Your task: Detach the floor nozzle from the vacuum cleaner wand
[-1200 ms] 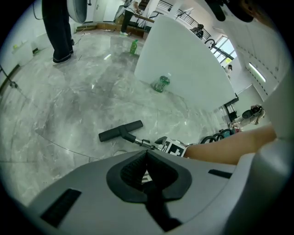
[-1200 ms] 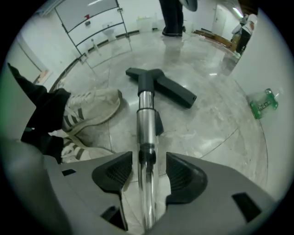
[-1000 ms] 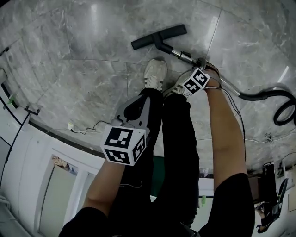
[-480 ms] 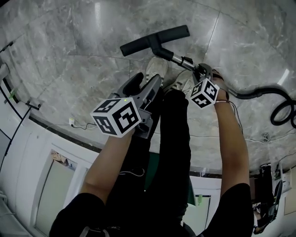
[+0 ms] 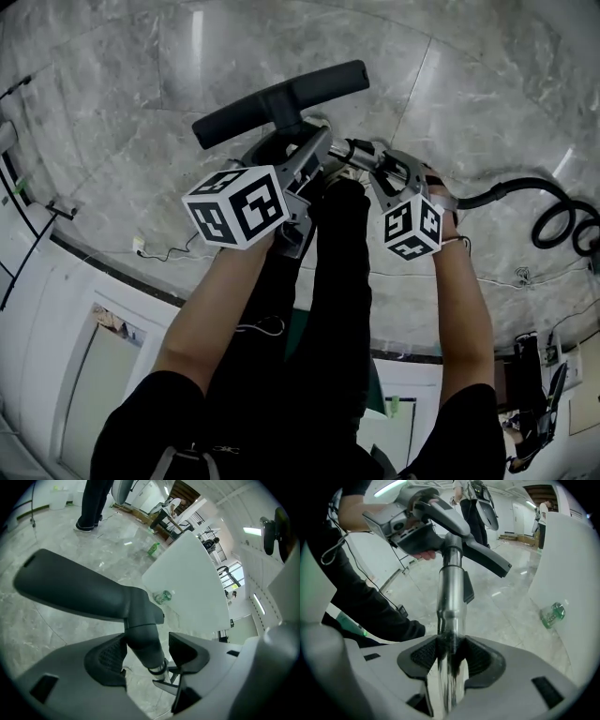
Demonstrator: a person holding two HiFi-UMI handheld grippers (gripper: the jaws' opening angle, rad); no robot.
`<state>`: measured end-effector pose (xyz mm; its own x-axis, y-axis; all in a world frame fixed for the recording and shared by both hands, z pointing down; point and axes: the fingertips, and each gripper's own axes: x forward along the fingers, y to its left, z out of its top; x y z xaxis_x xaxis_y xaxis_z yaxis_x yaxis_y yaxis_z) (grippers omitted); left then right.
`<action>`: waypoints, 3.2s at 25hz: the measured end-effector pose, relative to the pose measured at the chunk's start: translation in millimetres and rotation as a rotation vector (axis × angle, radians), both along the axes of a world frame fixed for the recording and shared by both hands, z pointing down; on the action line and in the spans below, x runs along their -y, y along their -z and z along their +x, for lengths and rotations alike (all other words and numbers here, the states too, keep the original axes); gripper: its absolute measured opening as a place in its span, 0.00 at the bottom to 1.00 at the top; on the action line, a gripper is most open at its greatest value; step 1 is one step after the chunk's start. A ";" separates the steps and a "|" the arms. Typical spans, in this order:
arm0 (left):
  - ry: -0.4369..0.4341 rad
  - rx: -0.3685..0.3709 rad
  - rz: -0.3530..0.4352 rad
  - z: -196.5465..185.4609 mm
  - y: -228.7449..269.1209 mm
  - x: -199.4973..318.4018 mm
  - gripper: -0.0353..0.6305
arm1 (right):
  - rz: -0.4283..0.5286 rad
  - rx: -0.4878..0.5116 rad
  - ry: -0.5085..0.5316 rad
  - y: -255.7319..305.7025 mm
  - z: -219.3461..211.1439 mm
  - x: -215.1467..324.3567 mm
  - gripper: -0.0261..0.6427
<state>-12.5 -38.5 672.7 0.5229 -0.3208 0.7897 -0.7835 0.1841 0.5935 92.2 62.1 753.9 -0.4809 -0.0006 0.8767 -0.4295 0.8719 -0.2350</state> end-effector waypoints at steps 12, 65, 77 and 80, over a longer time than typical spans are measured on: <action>0.347 -0.240 -0.147 -25.1 9.0 -1.8 0.39 | -0.225 0.217 0.048 74.0 -31.0 -46.5 0.32; 0.197 -0.178 0.281 -98.9 52.1 69.1 0.22 | -0.219 0.145 0.179 -8.0 -15.3 -54.8 0.18; 0.159 -0.152 0.176 -96.6 30.2 51.6 0.22 | -0.192 0.124 0.119 -13.8 -44.0 -30.5 0.18; 0.145 -0.144 0.175 -96.2 30.4 51.3 0.22 | -0.205 0.135 0.123 -14.4 -48.4 -37.4 0.18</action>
<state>-108.8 -89.8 642.3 0.5643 -0.5258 0.6365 -0.6619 0.1727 0.7294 43.9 99.6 768.3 -0.5789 0.2364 0.7804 -0.2758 0.8439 -0.4602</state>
